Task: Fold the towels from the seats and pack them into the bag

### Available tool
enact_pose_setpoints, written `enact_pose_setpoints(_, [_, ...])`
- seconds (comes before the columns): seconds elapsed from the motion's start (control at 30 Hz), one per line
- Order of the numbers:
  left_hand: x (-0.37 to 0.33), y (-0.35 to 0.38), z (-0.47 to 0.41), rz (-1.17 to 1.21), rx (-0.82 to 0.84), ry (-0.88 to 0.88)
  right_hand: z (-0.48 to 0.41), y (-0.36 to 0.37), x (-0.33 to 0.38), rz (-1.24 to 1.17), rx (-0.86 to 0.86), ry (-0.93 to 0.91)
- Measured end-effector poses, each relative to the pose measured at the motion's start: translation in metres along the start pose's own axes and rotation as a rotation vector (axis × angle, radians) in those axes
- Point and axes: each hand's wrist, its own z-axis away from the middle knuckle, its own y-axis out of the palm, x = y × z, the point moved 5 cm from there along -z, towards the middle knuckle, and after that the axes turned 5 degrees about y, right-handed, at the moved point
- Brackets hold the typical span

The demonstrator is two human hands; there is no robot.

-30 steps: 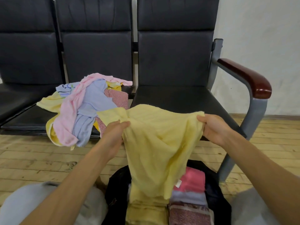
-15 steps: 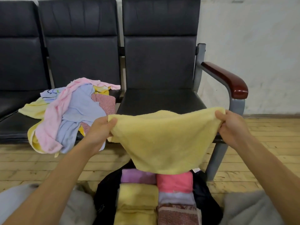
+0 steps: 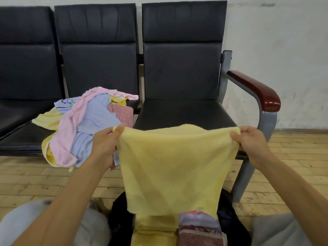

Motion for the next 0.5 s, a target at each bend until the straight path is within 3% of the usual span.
enact_pose_setpoints(0.1, [-0.003,-0.004,-0.001,-0.037,-0.051,0.04,0.001,0.001,0.0,-0.015,-0.009,0.009])
enact_pose_setpoints(0.23, [-0.016,-0.002,0.003,-0.198,-0.104,0.211,0.003,0.005,0.004,-0.015,0.104,-0.045])
enact_pose_setpoints(0.4, [-0.014,0.002,0.004,-0.173,0.113,0.129,0.006,0.001,0.008,0.03,0.078,-0.077])
enact_pose_setpoints(0.5, [-0.012,0.01,0.004,-0.405,0.335,0.207,0.005,-0.006,0.009,0.181,-0.055,-0.146])
